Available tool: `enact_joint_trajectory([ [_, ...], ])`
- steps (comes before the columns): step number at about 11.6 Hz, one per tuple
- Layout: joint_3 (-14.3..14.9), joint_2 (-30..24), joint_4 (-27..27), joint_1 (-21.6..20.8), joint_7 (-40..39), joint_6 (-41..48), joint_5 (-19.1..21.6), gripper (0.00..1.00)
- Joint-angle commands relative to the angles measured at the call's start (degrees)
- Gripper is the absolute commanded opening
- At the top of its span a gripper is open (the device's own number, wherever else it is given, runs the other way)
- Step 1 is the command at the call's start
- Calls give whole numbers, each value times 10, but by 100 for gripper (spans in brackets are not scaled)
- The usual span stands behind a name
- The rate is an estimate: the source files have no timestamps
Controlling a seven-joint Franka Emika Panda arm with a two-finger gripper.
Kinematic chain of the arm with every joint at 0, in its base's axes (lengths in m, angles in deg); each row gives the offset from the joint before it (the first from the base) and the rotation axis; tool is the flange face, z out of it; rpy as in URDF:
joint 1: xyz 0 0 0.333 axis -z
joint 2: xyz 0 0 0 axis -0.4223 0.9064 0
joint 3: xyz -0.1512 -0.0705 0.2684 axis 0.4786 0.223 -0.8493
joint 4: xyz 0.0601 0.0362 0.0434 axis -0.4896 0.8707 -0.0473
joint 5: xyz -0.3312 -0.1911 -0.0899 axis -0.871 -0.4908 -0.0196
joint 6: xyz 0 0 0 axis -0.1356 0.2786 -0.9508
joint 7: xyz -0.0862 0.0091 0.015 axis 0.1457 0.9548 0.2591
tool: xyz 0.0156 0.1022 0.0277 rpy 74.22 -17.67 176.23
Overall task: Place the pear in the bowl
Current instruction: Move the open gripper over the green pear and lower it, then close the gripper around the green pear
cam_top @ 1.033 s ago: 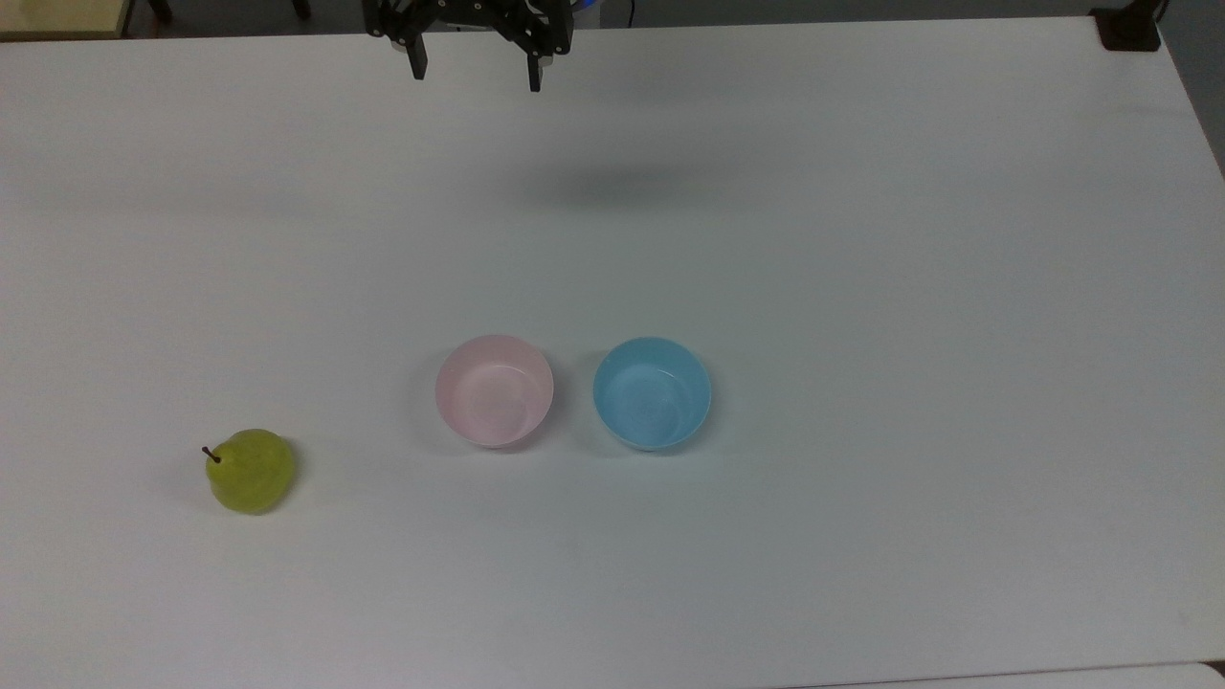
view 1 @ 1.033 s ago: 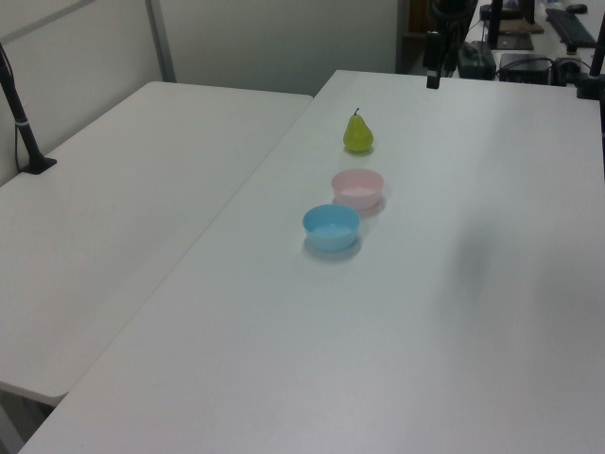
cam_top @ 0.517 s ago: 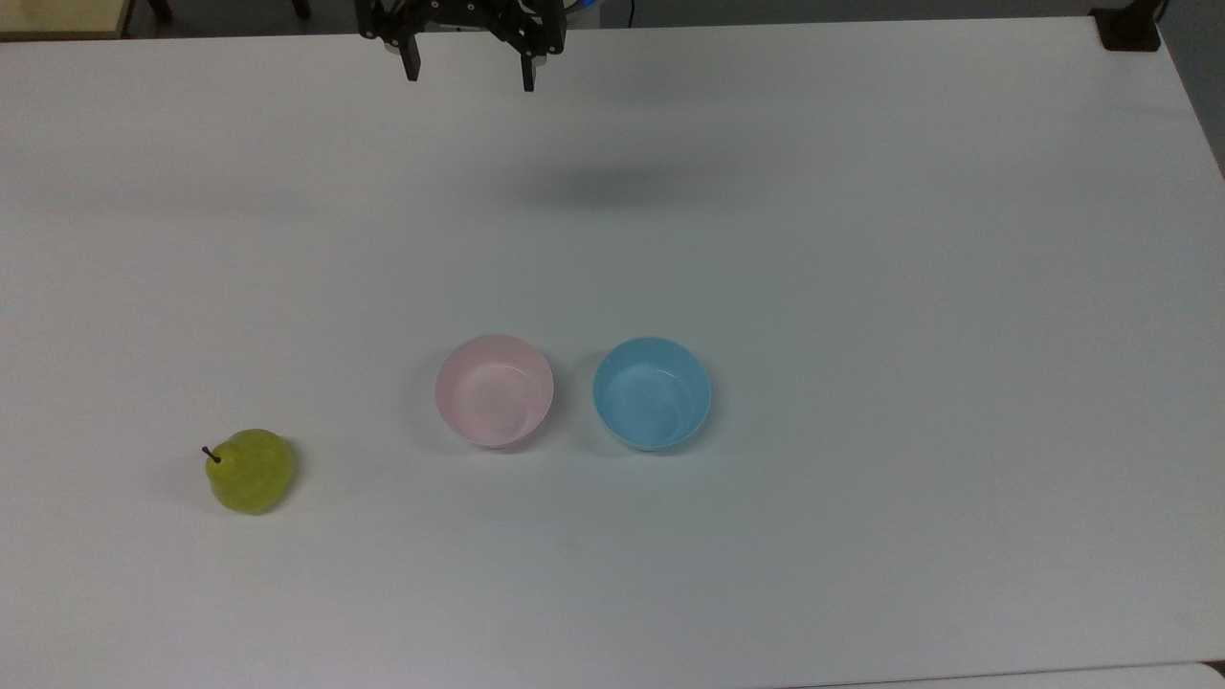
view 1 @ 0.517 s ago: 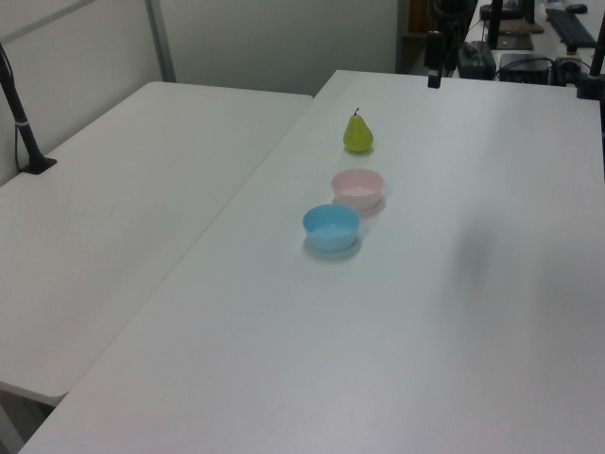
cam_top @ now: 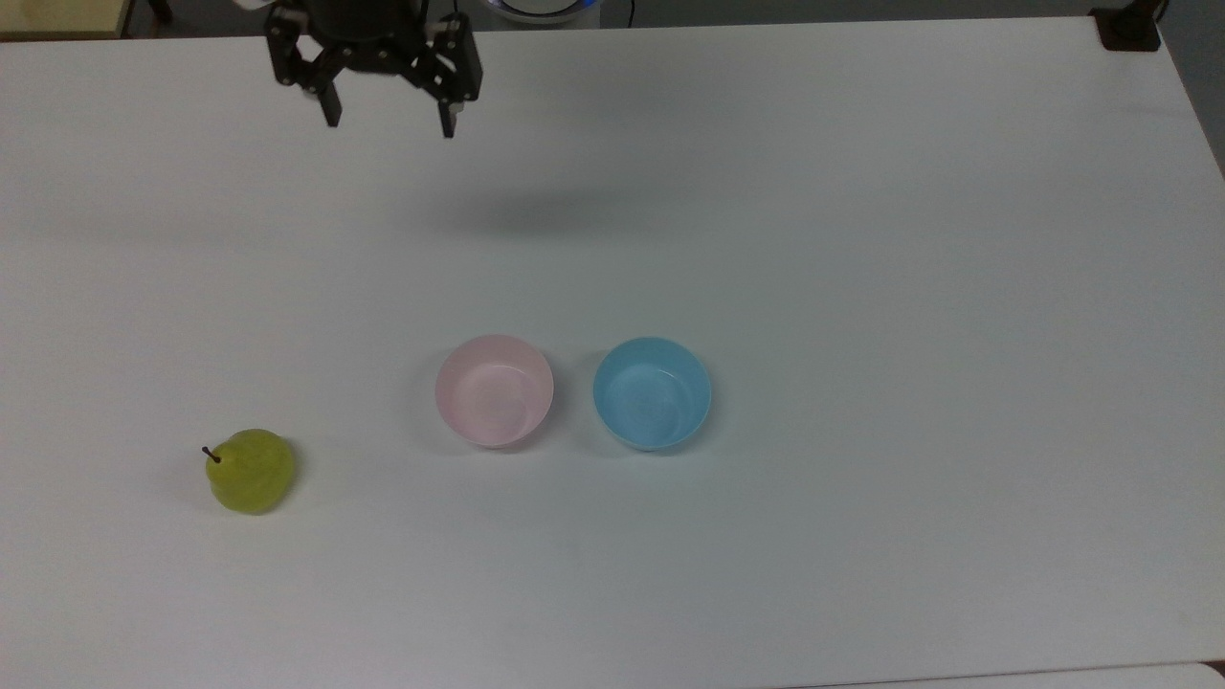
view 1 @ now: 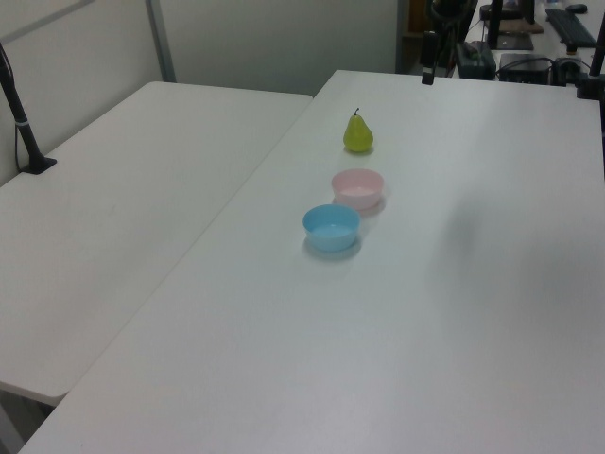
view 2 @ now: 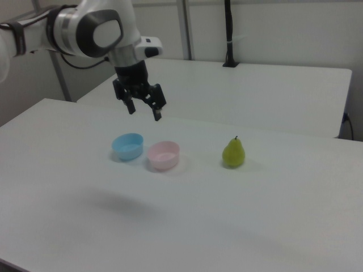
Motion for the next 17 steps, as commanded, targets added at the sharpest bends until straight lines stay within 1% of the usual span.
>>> enact_joint_trajectory([
  [1,-4,49,-7,39,-29,-101,-7,100],
  [2,-4,75,-7,48,-30,-149,-8,100],
  [3,-4,103,-10,51,-27,-191,-20,100],
  [4,2,135,-35,52,-25,-221,-28,100],
  [6,15,195,-77,55,-25,-252,-30,100],
  [10,32,281,-83,55,-24,-427,-32,100],
  [12,33,328,-83,57,-21,-525,-30,100],
  [14,33,360,-86,56,8,-581,-31,100],
  [17,33,381,-88,57,9,-618,-32,100],
])
